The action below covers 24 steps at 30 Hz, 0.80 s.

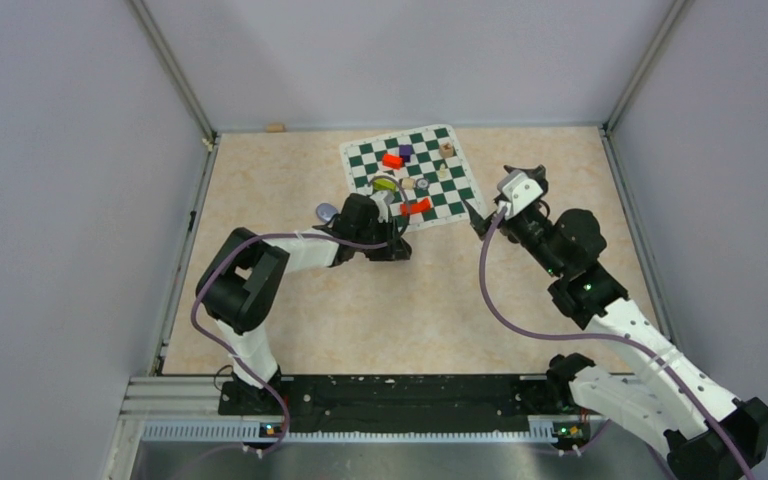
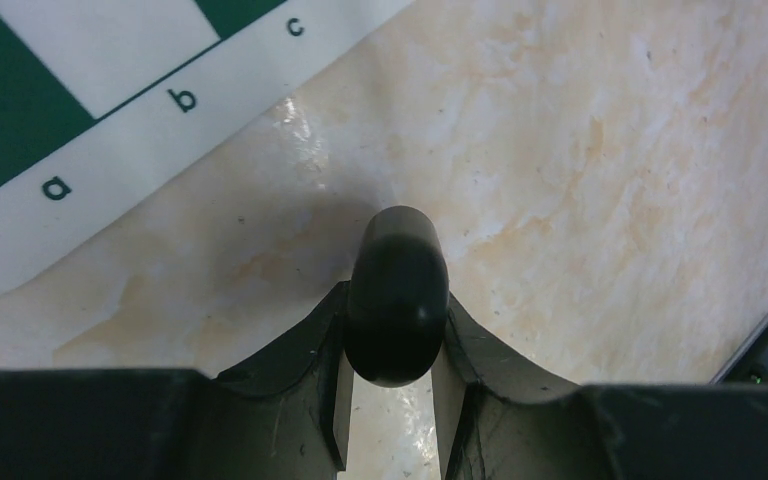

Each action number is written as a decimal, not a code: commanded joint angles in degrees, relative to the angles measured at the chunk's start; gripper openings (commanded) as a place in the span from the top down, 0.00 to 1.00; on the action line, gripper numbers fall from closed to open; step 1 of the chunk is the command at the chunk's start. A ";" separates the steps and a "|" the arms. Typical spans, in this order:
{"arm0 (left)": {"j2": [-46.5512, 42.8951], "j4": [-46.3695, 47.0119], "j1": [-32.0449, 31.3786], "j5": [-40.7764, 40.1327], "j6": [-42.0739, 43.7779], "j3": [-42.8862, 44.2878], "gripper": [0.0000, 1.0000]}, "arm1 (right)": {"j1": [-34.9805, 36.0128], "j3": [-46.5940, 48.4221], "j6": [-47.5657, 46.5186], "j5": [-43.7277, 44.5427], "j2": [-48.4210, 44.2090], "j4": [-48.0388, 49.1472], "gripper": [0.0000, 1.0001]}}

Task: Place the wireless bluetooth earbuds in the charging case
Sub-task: Place the charging case at the center of the board.

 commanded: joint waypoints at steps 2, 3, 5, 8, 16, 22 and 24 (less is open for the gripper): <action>1.80 -1.02 0.13 -5.00 -4.74 2.26 0.91 | -0.40 -0.21 0.22 -0.92 0.10 2.81 0.01; 1.93 -1.24 0.08 -5.32 -4.92 2.33 0.90 | -0.31 -0.30 0.15 -0.87 0.10 2.87 0.01; 2.34 -1.68 0.07 -5.58 -4.96 2.63 0.85 | -0.31 -0.38 0.08 -0.69 0.08 3.00 0.01; 2.54 -2.83 0.09 -7.14 -5.44 3.02 0.78 | -0.29 -0.40 0.09 -0.49 0.02 3.10 0.01; 0.80 -3.67 0.13 -9.91 -5.35 2.35 0.43 | -0.20 -0.55 -0.19 -0.32 0.05 3.32 0.01; 0.18 -4.37 0.14 -10.36 -5.18 2.41 0.34 | -0.01 -0.54 -0.25 -0.12 0.23 3.32 0.01; -0.13 -5.02 0.17 -10.76 -4.82 2.58 0.33 | -0.02 -0.57 -0.36 -0.11 0.30 3.41 0.01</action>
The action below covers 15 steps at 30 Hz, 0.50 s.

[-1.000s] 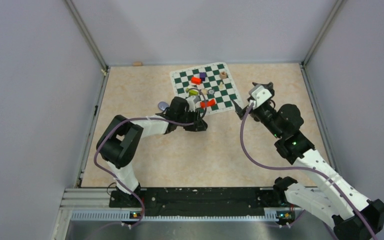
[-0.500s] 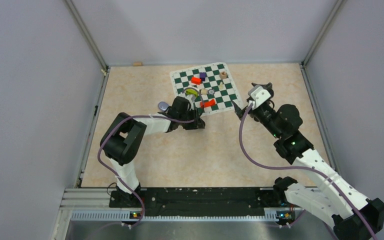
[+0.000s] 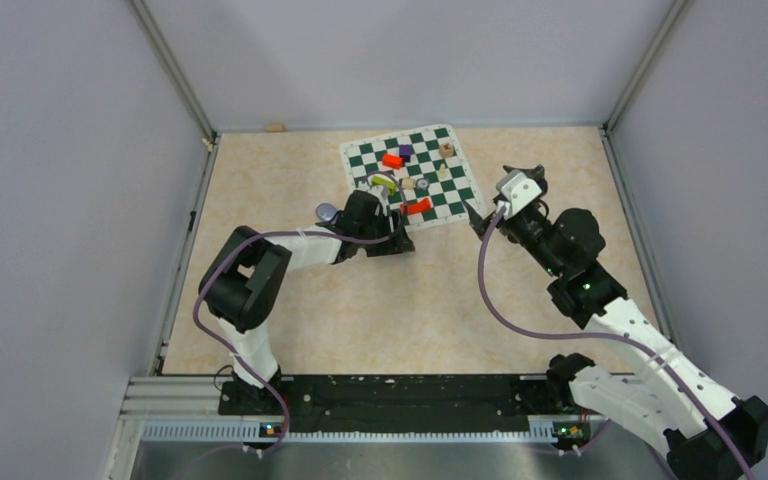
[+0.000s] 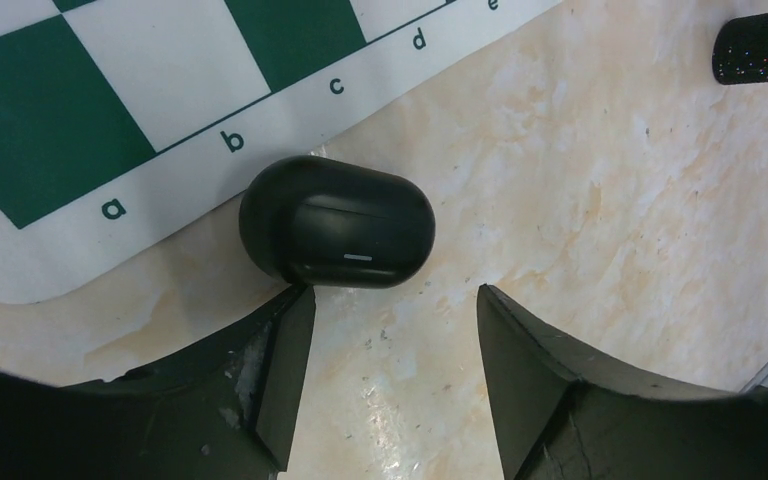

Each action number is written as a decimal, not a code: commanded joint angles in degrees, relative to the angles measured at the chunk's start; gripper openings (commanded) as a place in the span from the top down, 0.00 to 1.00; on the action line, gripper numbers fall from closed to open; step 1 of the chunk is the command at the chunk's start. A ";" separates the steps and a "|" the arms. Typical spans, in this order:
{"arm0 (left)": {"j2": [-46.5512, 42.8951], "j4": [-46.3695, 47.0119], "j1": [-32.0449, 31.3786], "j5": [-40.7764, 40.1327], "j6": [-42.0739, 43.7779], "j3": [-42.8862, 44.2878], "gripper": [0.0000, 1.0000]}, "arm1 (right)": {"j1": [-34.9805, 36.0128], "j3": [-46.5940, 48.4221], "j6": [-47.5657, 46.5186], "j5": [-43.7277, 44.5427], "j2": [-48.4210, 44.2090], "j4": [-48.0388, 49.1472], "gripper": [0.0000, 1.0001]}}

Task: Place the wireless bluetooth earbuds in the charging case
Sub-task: Place the charging case at the center of the board.

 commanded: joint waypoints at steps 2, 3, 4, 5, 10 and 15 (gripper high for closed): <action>-1.65 -4.61 0.22 -4.57 1.52 0.46 0.33 | -0.05 -0.36 -0.16 0.09 0.03 3.14 0.01; -1.84 -4.68 0.26 -5.29 1.81 0.53 0.32 | -0.04 -0.39 -0.14 0.16 0.11 3.18 0.01; -1.90 -5.52 0.24 -6.17 2.15 0.62 0.32 | -0.05 -0.40 -0.18 0.18 0.19 3.15 0.01; -2.17 -6.63 0.26 -6.62 2.43 0.72 0.32 | -0.05 -0.46 -0.26 0.25 0.15 3.25 0.01; -3.37 -10.39 0.32 -6.95 3.99 2.57 0.31 | -0.05 -0.38 -0.38 0.66 0.38 3.44 0.01; -6.10 -17.18 0.38 -4.26 8.23 7.88 0.30 | -0.02 -0.40 -0.66 1.27 0.35 3.63 0.01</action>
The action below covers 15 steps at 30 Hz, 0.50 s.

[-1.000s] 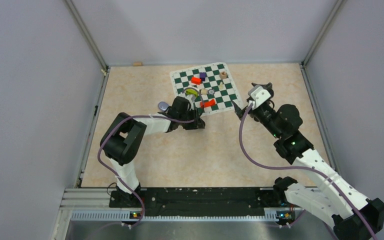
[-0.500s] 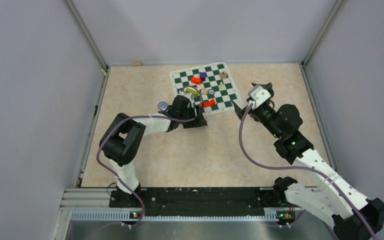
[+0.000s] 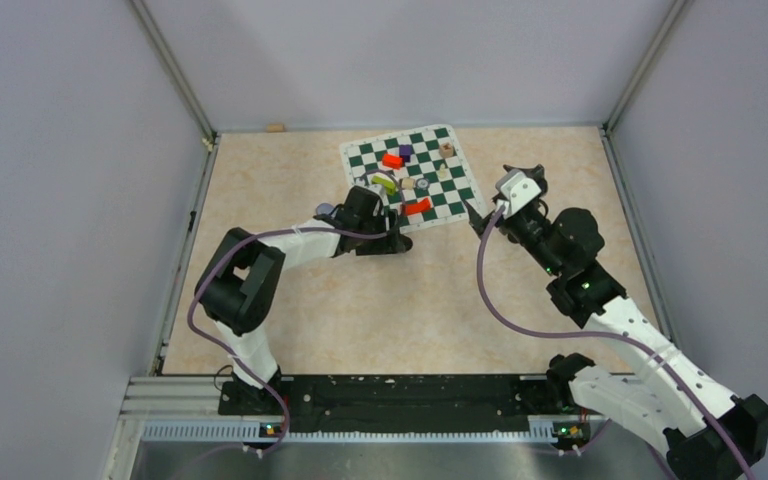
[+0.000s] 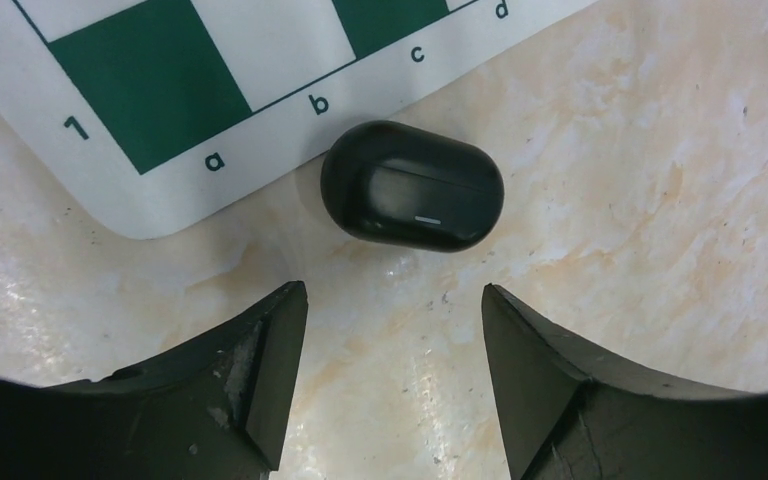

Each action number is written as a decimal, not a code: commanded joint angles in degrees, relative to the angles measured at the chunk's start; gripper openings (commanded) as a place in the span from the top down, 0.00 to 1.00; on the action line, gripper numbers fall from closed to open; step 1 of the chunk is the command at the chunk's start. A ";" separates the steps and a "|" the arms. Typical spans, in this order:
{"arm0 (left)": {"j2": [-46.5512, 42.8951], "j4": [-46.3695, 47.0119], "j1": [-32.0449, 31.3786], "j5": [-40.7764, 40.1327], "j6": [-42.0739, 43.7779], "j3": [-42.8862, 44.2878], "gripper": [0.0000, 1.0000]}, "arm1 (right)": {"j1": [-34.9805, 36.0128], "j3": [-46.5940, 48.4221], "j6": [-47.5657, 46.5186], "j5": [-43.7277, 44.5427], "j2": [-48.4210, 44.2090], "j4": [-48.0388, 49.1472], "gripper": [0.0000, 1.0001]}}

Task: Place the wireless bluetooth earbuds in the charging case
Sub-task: Place the charging case at the center of the board, then reset both arms

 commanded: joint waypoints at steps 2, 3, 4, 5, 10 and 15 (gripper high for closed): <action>-6.61 -8.94 0.61 1.28 6.30 7.28 0.30 | -0.03 0.00 -1.22 1.18 -0.15 3.15 0.01; -7.86 -9.79 0.91 1.03 7.28 8.04 0.29 | -0.04 0.37 -1.31 1.61 -0.31 2.74 0.01; -9.79 -10.31 1.35 1.11 8.48 8.45 0.29 | 0.02 1.04 -1.30 2.18 -0.31 1.36 0.01; -11.28 -10.90 1.87 1.09 9.43 8.90 0.29 | -0.03 1.98 -1.45 2.45 -0.30 -0.26 0.01; -20.78 -10.64 6.06 -2.42 17.04 8.90 0.29 | -0.13 7.79 -4.21 -1.72 -1.78 -10.85 0.01; -33.14 -10.23 16.83 2.43 26.11 10.50 0.26 | -0.12 8.70 -1.17 -0.31 -7.60 -16.01 0.01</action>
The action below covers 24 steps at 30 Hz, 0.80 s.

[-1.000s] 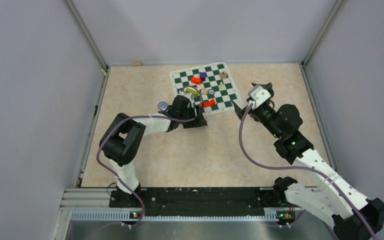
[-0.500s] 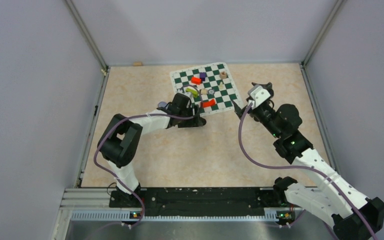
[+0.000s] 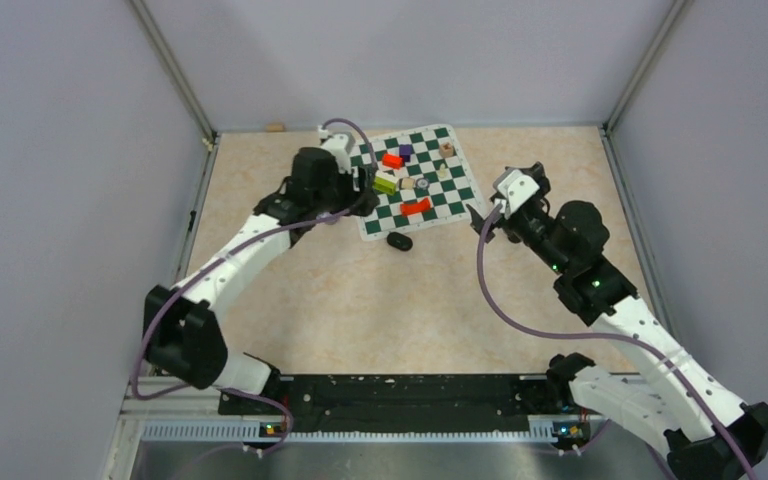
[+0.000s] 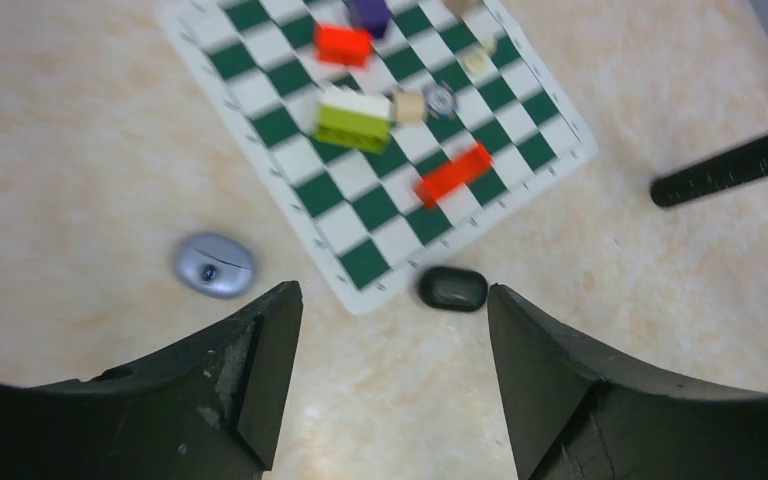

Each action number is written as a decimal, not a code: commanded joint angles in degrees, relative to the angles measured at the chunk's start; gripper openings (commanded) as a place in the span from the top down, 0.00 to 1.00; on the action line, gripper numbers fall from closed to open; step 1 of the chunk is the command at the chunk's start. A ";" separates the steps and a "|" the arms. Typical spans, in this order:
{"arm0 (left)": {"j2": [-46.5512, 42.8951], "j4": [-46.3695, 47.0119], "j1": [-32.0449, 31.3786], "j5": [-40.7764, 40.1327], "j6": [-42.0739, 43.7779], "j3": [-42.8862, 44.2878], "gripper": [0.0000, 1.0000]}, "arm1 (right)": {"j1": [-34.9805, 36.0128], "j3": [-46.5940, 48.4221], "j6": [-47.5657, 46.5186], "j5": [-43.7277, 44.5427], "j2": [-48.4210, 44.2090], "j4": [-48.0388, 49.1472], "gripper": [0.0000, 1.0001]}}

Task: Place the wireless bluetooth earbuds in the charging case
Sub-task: Reset both arms

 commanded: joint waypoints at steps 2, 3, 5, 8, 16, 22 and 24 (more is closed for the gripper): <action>-14.97 1.34 11.76 1.90 13.19 1.88 0.18 | -0.11 4.14 3.51 3.87 -7.77 -5.36 0.01; -17.49 0.64 13.16 1.05 15.25 1.27 0.15 | -0.14 4.81 5.01 6.30 -8.84 -6.07 0.01; -21.38 -1.31 14.98 -2.35 18.34 0.55 0.04 | -0.12 5.24 6.60 11.45 -12.28 -6.55 0.01; -27.20 -2.09 16.86 -4.49 21.11 -2.98 0.01 | -0.07 4.21 5.41 17.07 -18.10 -5.15 0.01; -42.43 -7.41 19.51 -1.01 27.58 -14.24 0.01 | -0.29 -2.86 5.37 26.81 -30.91 -3.40 0.01; -49.20 -3.33 19.58 -11.03 23.52 -23.35 0.01 | -0.53 -11.53 8.25 26.18 -32.01 0.79 0.01; -48.71 -4.68 19.60 -9.38 23.92 -23.94 0.01 | -0.58 -13.19 7.31 27.42 -31.64 3.64 0.01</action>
